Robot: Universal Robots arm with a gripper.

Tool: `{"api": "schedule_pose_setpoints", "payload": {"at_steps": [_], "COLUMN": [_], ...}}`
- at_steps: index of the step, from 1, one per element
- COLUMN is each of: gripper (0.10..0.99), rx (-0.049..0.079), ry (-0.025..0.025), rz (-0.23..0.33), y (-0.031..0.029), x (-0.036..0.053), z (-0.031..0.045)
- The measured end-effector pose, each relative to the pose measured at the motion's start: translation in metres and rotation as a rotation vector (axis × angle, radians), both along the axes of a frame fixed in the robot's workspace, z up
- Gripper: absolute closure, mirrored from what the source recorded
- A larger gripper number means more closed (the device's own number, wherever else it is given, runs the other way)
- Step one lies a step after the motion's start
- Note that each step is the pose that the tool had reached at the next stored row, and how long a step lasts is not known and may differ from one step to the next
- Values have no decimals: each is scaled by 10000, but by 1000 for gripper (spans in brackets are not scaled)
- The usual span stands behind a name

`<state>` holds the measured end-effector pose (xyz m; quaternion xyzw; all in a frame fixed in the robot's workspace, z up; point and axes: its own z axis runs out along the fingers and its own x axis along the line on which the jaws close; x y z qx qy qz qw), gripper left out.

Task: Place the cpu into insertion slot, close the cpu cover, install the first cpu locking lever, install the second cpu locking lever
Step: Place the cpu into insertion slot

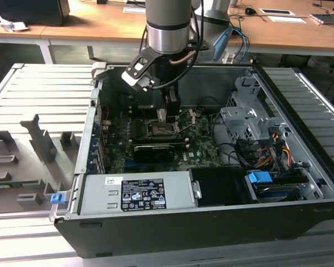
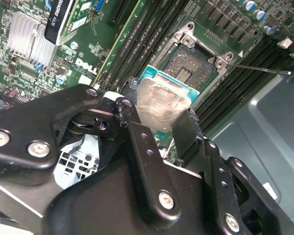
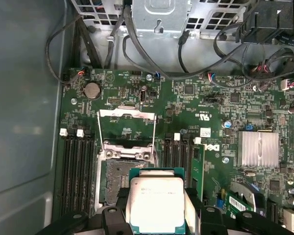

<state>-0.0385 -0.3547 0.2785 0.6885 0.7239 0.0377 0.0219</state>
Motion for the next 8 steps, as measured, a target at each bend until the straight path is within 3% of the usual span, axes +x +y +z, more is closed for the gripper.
{"api": "schedule_pose_setpoints", "payload": {"at_steps": [8], "gripper": [561], "rx": [0], "ry": [3], "rz": [-41], "y": [23], "x": [0], "z": [-28]}}
